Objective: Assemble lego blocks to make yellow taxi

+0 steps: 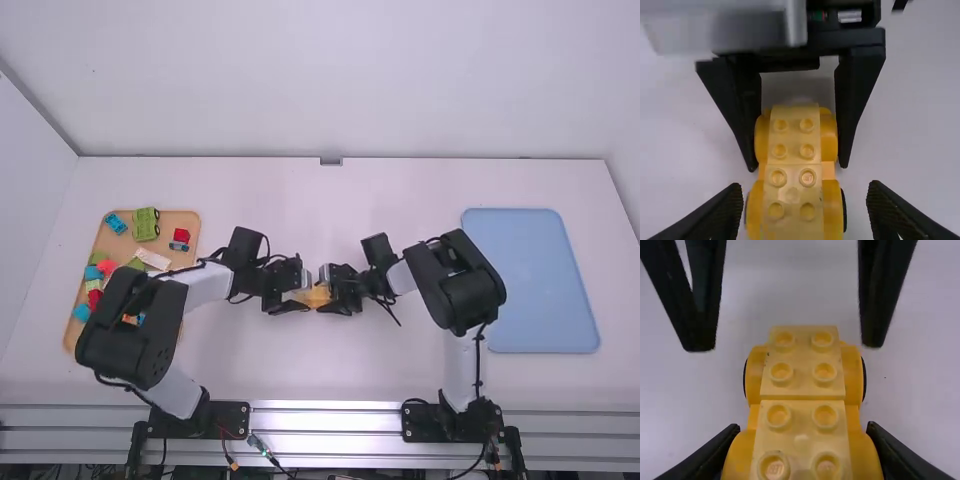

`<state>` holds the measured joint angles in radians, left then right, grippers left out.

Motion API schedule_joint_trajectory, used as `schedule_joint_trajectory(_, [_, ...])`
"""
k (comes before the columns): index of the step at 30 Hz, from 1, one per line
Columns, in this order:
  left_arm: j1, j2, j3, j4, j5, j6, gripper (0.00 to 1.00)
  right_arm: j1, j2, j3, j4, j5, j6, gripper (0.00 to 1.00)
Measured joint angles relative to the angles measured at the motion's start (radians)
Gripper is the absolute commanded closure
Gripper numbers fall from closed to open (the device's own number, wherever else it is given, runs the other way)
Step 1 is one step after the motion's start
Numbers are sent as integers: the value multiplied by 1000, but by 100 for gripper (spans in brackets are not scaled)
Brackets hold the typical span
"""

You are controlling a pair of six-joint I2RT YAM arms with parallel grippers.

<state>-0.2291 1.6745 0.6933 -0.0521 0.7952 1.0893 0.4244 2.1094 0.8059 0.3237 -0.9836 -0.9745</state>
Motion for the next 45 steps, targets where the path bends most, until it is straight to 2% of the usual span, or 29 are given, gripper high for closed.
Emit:
schedule_joint_trajectory(2, [0, -54, 0, 6, -5, -27, 43, 0, 0, 0, 0, 0, 0, 44])
schedule_joint_trajectory(4, [0, -97, 0, 7, -8, -54, 82, 0, 0, 0, 0, 0, -1, 44])
schedule_joint_trajectory(5, [0, -103, 0, 6, -8, -57, 86, 0, 0, 0, 0, 0, -1, 44])
schedule_joint_trajectory(6, [0, -114, 0, 6, -9, -66, 98, 0, 0, 0, 0, -2, 0, 44])
schedule_joint_trajectory(13, [0, -101, -8, 36, -11, -80, 98, 0, 0, 0, 0, -2, 0, 44])
schedule_joint_trajectory(21, [6, 83, 2, 80, 76, -86, 98, -3, 0, 0, -3, -2, -4, 44])
schedule_joint_trajectory(34, [23, 177, 65, 69, 170, -95, 98, -24, 0, 6, -16, 0, -11, 45])
schedule_joint_trajectory(38, [23, 176, 119, -65, 148, -70, 98, -20, 0, 8, -16, 3, -8, 45])
schedule_joint_trajectory(40, [23, 162, 158, -184, 116, -29, 98, -8, 0, 8, -16, 6, -1, 45])
schedule_joint_trajectory(41, [22, 144, 181, -265, 99, -3, 98, 0, 0, 10, -10, 14, 6, 45])
schedule_joint_trajectory(45, [19, 40, 268, -402, 40, 45, 98, 7, 0, 22, 3, 48, 34, 45])
